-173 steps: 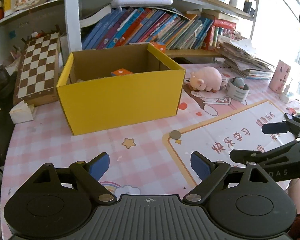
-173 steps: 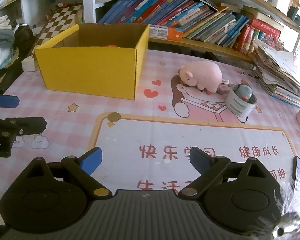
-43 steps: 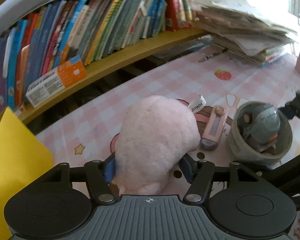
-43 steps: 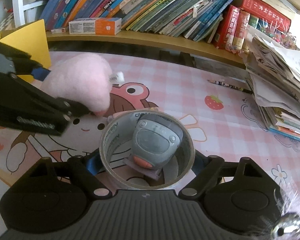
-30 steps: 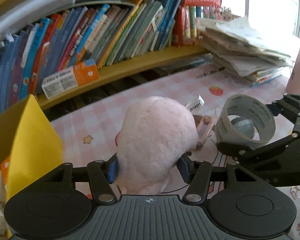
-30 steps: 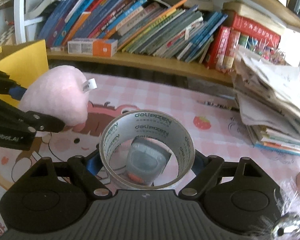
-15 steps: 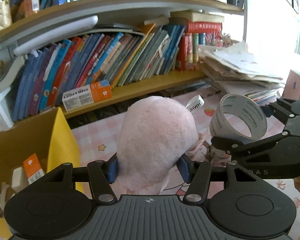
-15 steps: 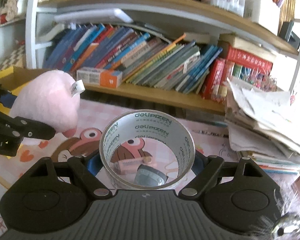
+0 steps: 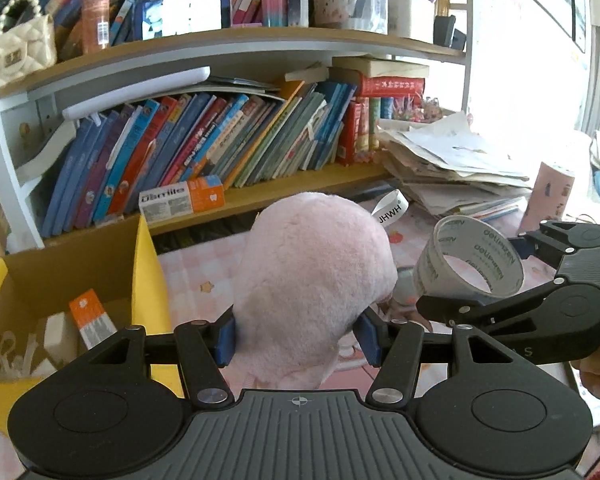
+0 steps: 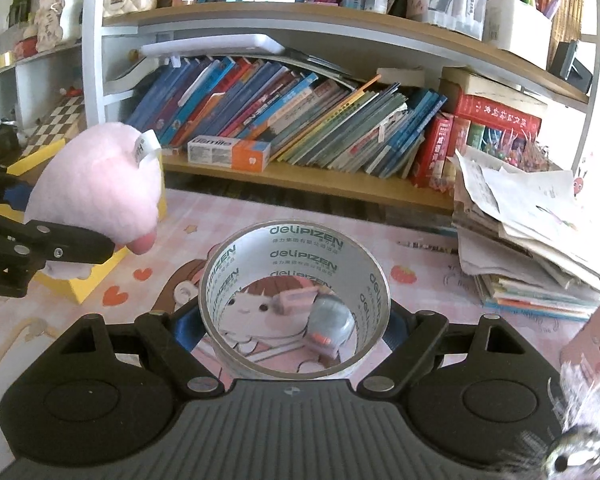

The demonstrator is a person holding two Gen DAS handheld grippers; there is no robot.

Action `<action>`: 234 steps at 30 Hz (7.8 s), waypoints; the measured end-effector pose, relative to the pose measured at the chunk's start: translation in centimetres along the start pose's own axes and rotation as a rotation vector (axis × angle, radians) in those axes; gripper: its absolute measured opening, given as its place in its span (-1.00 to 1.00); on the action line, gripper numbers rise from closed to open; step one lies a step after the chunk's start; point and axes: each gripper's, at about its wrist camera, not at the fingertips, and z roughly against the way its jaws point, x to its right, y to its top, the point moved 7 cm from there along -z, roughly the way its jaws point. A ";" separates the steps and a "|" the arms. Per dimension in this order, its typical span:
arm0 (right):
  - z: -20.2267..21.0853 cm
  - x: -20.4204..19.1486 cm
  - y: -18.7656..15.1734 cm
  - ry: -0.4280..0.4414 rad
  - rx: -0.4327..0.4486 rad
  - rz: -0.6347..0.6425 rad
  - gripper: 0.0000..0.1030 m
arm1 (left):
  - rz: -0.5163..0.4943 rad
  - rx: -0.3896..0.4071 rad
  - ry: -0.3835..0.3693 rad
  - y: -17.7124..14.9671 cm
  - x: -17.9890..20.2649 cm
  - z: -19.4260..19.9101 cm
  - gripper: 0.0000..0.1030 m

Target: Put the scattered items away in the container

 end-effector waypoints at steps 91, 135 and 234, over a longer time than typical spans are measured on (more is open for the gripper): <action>0.3 -29.0 11.0 0.071 0.071 0.191 0.63 | 0.066 0.183 0.042 -3.2 -25.8 12.9 0.12; -19.8 -31.2 13.7 0.200 -0.103 0.578 0.70 | 0.068 -0.080 0.179 -1.5 -30.3 -4.0 0.45; 5.7 -24.8 -2.7 -0.062 -0.141 -0.056 0.89 | 0.174 -0.041 0.078 -13.0 -19.4 15.0 0.76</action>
